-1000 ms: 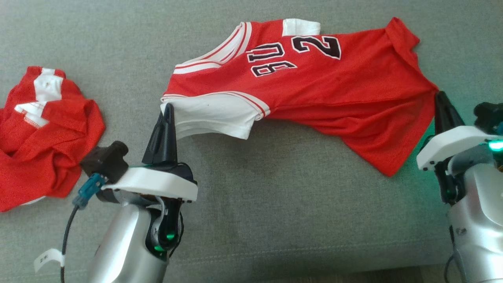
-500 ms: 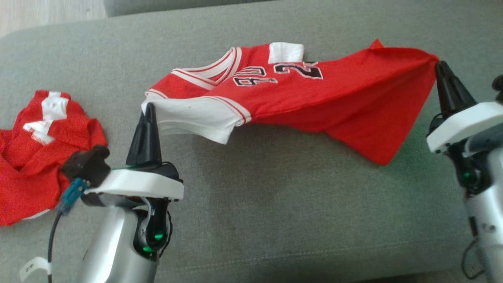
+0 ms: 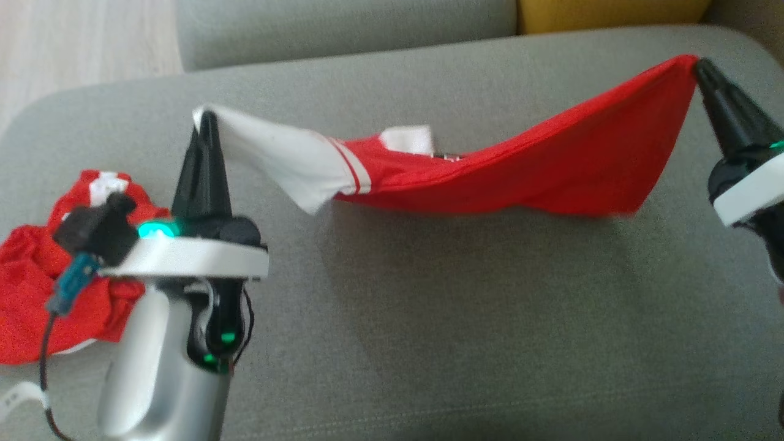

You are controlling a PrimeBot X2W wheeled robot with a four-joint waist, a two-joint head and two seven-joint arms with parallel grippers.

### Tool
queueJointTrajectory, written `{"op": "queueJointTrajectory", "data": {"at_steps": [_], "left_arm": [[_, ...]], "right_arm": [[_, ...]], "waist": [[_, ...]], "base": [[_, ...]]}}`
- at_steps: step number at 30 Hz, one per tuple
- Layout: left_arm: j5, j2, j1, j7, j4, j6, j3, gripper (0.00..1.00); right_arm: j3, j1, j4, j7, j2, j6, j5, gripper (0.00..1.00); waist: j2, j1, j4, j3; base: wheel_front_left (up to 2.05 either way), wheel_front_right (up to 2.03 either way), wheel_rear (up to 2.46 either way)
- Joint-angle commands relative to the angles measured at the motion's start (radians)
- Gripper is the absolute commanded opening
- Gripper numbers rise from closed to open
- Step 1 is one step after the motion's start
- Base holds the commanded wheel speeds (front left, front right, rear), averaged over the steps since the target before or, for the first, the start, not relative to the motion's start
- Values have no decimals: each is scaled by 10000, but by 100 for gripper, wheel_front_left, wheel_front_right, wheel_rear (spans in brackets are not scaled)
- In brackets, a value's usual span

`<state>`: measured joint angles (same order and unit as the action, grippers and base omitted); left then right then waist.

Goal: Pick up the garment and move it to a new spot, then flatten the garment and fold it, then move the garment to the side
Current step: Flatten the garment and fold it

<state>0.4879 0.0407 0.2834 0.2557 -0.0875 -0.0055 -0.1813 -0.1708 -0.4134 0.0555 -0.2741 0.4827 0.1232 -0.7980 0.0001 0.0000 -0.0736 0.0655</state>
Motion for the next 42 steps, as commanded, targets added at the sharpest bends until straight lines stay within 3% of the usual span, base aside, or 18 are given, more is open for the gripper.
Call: {"op": "queueJointTrajectory", "data": {"at_steps": [1,6,12,17,19,22,26,31,36,42], "left_arm": [[-66,101,777,61,501,-142,336,0],[50,218,1704,-223,1082,-291,355,0],[219,373,2663,-1136,2529,-110,402,0],[431,419,3043,-1826,3646,213,552,0],[546,479,3515,-2753,4515,512,459,0],[497,646,4025,-3294,4624,596,391,0],[721,714,4826,-3944,3753,658,378,0],[934,834,7056,-4251,2093,699,756,0],[598,1084,9877,-3509,-467,290,899,0],[290,1057,12242,-1769,-3235,-243,959,0]], "right_arm": [[-44,-435,-545,129,322,75,67,0],[194,-846,-921,1057,356,75,697,0],[804,-955,-1487,1721,283,75,1741,0],[1518,-872,-2146,1588,58,75,2332,0],[2337,-884,-2807,844,-229,75,2701,0],[2569,-1053,-2923,214,-358,75,3030,0],[2472,-1783,-2449,-285,-621,75,3170,0],[1677,-4054,-1222,-280,-531,75,3441,0],[653,-7316,1164,818,-363,75,3976,0],[646,-9818,4065,3138,-738,75,4801,0]], "waist": [[-1,0,129,-339],[-1,0,296,-881],[-1,0,399,-1373],[-1,0,384,-1652],[-1,0,400,-1568],[-1,0,382,-1316],[-1,0,299,-576],[-1,0,138,1733],[-1,0,159,3527],[-1,0,321,4092]], "base": [[0,0,0],[0,0,0],[0,0,0],[0,0,0],[0,0,0],[0,0,0],[0,0,0],[0,0,0],[0,0,0],[0,0,0]]}}
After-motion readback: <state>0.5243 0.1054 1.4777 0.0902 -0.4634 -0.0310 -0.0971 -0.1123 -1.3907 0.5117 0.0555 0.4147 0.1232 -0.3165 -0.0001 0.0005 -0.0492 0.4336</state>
